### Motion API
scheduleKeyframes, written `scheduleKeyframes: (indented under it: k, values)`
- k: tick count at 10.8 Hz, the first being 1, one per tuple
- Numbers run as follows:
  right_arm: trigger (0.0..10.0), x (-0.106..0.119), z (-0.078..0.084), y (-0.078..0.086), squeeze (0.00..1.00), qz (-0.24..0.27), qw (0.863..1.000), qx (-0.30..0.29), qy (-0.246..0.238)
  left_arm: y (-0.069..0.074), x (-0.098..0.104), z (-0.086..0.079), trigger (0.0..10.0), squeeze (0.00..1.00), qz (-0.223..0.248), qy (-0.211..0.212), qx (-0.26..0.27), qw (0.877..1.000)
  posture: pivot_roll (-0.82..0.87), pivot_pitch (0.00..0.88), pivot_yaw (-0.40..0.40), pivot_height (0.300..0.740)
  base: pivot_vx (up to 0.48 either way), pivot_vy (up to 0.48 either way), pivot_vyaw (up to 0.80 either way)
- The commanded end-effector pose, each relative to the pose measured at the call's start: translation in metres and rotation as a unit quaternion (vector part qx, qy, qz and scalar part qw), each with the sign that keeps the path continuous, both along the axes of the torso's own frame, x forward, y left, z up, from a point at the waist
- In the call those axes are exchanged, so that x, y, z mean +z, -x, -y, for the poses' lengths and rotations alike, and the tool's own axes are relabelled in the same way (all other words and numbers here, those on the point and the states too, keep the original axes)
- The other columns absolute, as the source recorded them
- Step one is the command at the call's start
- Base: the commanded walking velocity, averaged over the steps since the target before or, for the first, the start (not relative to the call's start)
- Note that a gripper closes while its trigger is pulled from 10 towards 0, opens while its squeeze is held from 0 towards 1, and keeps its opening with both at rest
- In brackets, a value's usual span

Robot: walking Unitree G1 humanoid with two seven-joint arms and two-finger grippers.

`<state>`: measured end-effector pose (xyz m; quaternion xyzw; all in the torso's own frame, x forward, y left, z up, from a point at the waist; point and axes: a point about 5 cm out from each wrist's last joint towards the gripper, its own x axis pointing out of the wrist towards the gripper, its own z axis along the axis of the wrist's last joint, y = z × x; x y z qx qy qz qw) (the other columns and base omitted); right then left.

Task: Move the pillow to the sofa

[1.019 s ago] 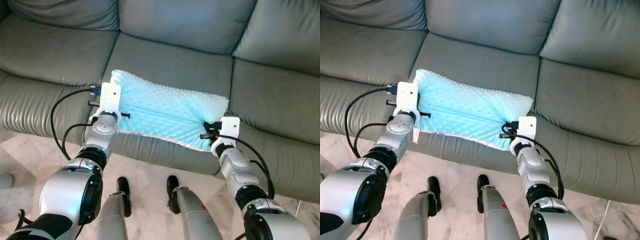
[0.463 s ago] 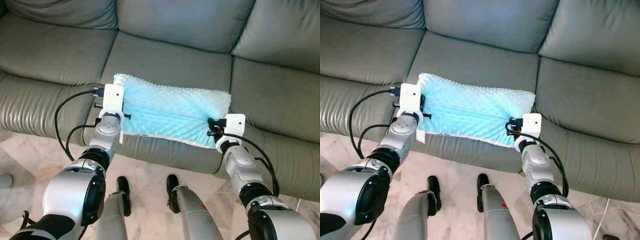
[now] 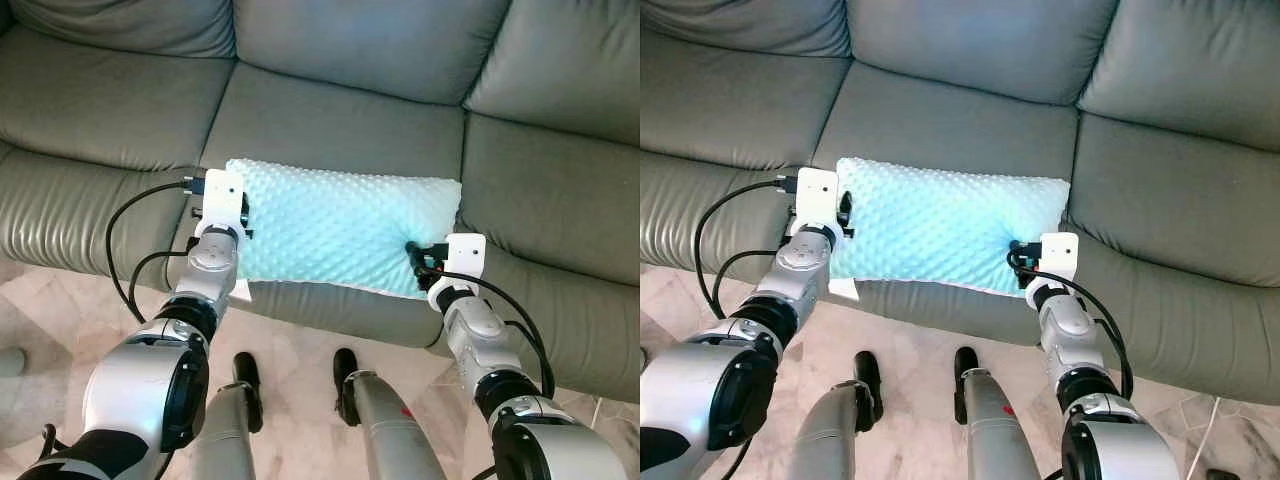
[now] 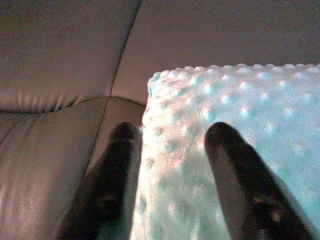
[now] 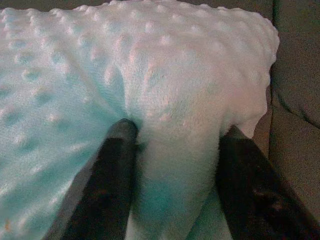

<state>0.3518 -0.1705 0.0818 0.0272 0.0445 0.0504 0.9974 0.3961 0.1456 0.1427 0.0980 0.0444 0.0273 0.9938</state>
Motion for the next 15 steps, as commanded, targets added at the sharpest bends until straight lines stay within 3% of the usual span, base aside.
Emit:
scheduleKeyframes:
  k: [1,3,7,12,14,15]
  values:
    - [10.0,-0.019,0.005,0.011,1.0,-0.034,0.999,-0.012,-0.013,0.007,-0.017,-0.003,10.0,1.0,-0.027,0.001,-0.001,1.0,-0.21,0.533,-0.007,0.74,0.0,0.0,0.0]
    - [10.0,-0.013,0.006,0.009,1.0,-0.019,0.999,-0.021,-0.02,0.006,-0.015,0.002,10.0,1.0,-0.021,0.029,-0.016,0.999,-0.21,0.529,-0.008,0.74,0.0,0.0,0.0]
    - [10.0,0.0,0.007,0.012,1.0,0.037,0.999,-0.029,-0.026,0.013,-0.027,0.003,10.0,1.0,-0.028,0.133,-0.057,0.989,-0.2,0.503,-0.009,0.74,0.0,0.0,0.0]
    - [10.0,0.0,0.0,0.032,1.0,0.037,0.998,-0.008,-0.04,0.033,-0.054,-0.011,10.0,1.0,-0.035,0.171,-0.086,0.981,-0.18,0.453,-0.011,0.74,0.0,0.0,0.0]
    - [10.0,0.004,-0.013,0.045,1.0,0.031,0.998,0.027,-0.046,0.047,-0.065,-0.018,10.0,1.0,-0.042,0.175,-0.097,0.979,-0.17,0.428,-0.008,0.74,0.0,0.0,0.0]
    - [10.0,0.003,-0.024,0.057,1.0,0.003,0.998,0.05,-0.046,0.057,-0.07,-0.02,10.0,1.0,-0.045,0.174,-0.103,0.978,-0.17,0.417,-0.006,0.74,0.0,0.0,0.0]
